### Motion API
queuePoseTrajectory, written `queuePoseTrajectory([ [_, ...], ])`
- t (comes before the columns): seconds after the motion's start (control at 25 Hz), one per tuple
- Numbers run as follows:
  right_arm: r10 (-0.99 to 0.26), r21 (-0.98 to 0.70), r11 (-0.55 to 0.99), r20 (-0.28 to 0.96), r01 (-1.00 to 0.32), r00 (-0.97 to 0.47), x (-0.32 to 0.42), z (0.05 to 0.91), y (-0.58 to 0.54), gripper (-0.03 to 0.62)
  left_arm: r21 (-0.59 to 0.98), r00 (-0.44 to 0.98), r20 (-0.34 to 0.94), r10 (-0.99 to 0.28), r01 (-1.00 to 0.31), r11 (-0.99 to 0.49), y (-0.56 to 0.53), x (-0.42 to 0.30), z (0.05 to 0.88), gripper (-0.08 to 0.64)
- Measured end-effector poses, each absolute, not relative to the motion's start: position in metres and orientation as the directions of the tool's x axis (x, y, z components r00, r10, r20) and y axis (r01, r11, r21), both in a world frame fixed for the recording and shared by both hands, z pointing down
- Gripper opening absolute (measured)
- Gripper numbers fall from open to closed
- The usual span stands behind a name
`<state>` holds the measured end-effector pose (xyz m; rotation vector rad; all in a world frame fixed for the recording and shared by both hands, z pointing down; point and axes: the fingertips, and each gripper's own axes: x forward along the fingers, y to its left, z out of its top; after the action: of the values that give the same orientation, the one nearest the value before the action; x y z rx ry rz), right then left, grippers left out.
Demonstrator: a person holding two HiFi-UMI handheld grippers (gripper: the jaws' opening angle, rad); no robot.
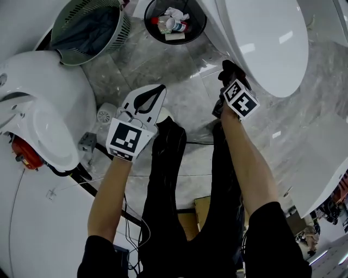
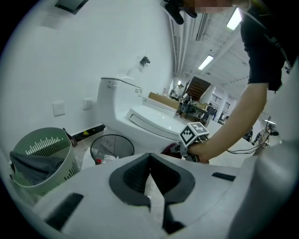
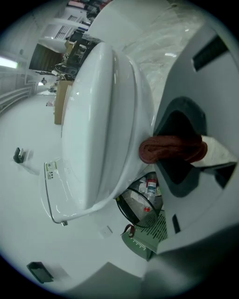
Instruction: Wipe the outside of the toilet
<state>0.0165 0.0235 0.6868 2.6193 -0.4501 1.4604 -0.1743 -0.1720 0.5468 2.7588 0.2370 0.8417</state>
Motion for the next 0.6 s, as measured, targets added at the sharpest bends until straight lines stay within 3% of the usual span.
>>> queuePoseTrajectory([
  [0.24,-0.230,-0.044,-0.918,0.869,-0.394,0.439,0.018,0.683,0.057,0.110,0.278,0.816,0.540,0.203,0.055,-0.959,-0.153,-0.167,0.543,0.000],
  [0.6,-0.245,-0.065,-0.904,0.889,-0.423,0.386,0.028,0.679,0.118,0.110,0.258,0.809,0.552,0.204,0.067,-0.964,-0.105,-0.145,0.521,0.000],
])
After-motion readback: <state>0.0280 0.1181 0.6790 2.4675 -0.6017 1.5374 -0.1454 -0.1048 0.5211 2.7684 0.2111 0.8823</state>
